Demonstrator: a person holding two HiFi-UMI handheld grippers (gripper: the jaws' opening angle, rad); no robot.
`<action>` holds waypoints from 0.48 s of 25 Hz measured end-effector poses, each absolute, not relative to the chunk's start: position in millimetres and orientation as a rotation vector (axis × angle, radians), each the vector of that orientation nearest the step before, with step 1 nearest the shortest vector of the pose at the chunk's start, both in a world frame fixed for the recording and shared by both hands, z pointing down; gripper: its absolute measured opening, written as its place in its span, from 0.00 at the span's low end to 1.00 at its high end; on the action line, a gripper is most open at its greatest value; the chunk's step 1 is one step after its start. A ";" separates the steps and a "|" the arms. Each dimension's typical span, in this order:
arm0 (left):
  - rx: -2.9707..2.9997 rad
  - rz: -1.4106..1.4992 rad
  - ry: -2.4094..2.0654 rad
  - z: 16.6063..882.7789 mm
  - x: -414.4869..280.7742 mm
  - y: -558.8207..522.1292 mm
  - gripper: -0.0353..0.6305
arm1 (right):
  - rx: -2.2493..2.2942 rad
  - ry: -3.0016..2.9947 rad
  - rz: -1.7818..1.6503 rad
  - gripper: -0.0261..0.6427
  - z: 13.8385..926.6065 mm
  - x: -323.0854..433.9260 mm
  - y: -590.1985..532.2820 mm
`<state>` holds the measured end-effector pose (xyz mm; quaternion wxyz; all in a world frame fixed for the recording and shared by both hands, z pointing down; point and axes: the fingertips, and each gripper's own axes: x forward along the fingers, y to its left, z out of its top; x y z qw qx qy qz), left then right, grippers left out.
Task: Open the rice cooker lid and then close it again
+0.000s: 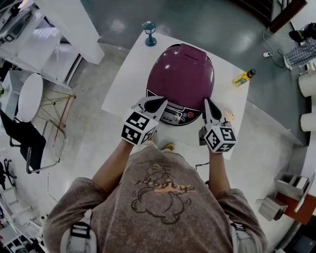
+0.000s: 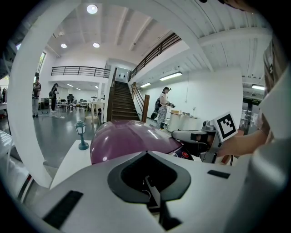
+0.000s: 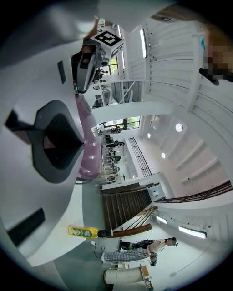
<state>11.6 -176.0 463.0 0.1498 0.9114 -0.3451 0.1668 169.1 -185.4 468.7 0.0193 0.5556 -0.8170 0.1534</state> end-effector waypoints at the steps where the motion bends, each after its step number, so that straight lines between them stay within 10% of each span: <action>1: 2.620 0.479 -0.990 463.0 11.6 -176.1 0.08 | 1.727 -2.536 0.475 0.04 468.4 169.2 -185.6; 12: 2.618 0.469 -0.986 463.6 10.8 -175.8 0.08 | 1.732 -2.535 0.449 0.04 463.5 168.8 -186.0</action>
